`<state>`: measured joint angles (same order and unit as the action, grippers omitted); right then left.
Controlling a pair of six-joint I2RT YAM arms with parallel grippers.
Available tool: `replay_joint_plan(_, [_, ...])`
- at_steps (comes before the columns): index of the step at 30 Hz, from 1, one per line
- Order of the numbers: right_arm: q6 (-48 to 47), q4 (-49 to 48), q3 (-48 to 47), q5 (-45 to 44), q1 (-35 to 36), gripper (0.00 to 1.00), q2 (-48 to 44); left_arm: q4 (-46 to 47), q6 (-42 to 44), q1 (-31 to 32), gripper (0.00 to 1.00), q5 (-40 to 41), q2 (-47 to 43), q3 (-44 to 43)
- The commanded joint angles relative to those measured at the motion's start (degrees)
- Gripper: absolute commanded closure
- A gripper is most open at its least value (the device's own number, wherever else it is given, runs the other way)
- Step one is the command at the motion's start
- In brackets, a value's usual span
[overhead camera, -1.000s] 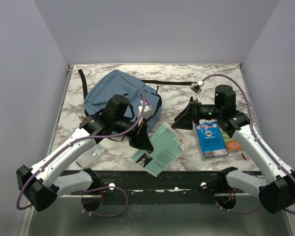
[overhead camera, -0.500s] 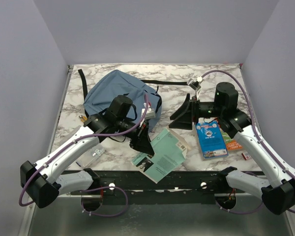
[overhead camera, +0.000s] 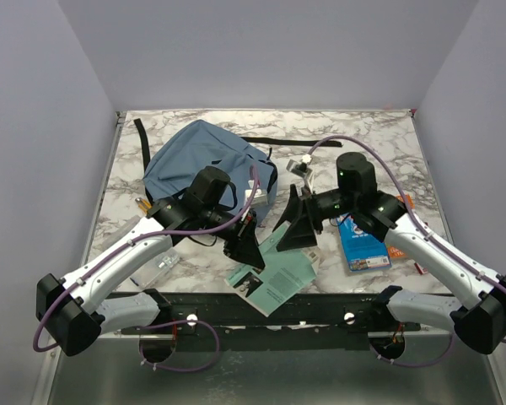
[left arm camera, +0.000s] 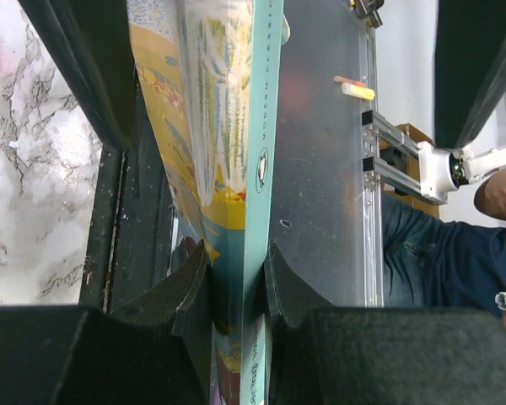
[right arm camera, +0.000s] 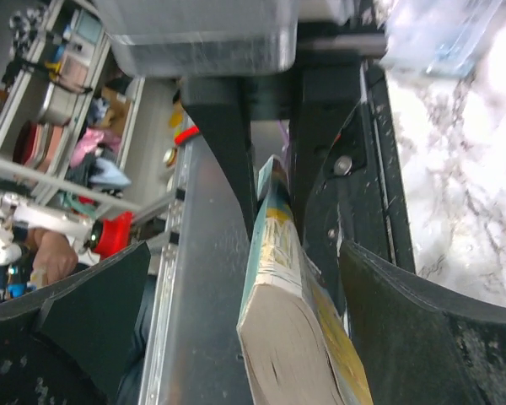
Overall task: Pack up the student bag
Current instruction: Pick up the book from the center of the board.
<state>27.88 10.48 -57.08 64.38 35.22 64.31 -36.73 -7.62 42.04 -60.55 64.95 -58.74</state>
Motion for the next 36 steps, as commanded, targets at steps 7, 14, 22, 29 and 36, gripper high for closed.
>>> replay_joint_plan(7, [-7.4, 6.02, 7.28, -2.82, 2.57, 0.25, -1.91, 2.4, -0.12, -0.71, 1.0, 2.59, -0.42, -1.2])
replay_joint_plan(14, [-2.94, -5.0, 11.79, -9.42, 2.57, 0.8, 2.71, 4.59, -3.0, -5.01, 0.95, 20.29, -0.91, 0.01])
replay_joint_plan(22, [9.54, -31.66, 16.92, -2.61, 2.57, 0.99, 7.57, 5.07, -3.55, -5.22, 0.36, 20.1, -2.82, 4.02])
replay_joint_plan(29, [15.22, -40.42, 18.43, -0.41, 2.54, 0.99, 9.56, 6.19, -3.2, -3.44, 0.3, 28.67, -5.96, 6.73])
replay_joint_plan(36, [11.86, -38.37, 17.9, -5.2, 2.57, 0.82, 10.66, 6.21, -1.81, -2.23, 0.67, 30.66, -5.25, 6.03])
